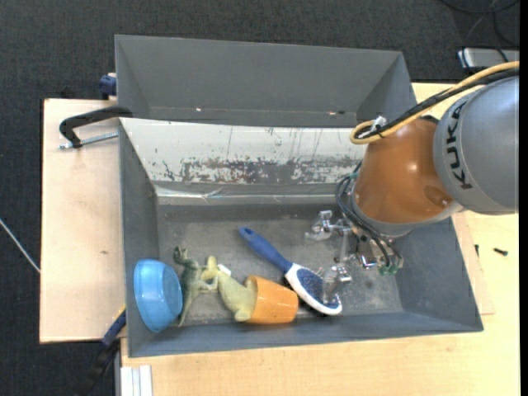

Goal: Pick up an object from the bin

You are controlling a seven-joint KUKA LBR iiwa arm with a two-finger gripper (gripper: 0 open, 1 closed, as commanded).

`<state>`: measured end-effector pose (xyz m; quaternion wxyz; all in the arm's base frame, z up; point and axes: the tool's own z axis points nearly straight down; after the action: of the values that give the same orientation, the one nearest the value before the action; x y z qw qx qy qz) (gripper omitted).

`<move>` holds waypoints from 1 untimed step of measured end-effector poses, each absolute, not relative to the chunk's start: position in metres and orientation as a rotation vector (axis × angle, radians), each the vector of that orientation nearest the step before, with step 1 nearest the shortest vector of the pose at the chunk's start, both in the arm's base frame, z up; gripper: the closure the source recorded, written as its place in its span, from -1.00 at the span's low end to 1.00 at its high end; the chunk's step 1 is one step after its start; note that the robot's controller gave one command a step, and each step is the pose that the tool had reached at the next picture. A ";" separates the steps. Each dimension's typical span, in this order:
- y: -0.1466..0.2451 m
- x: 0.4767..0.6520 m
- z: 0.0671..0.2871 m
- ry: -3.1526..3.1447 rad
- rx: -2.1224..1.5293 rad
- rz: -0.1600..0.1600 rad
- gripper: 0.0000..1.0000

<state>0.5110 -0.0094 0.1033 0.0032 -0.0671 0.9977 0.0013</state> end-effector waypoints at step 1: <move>0.044 0.492 0.102 3.140 -0.098 0.004 -1.00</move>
Offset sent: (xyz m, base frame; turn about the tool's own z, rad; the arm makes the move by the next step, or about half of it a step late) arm -0.0195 0.0493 -0.0033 0.0759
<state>0.4922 0.0437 0.1015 0.0003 -0.0311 0.9995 0.0014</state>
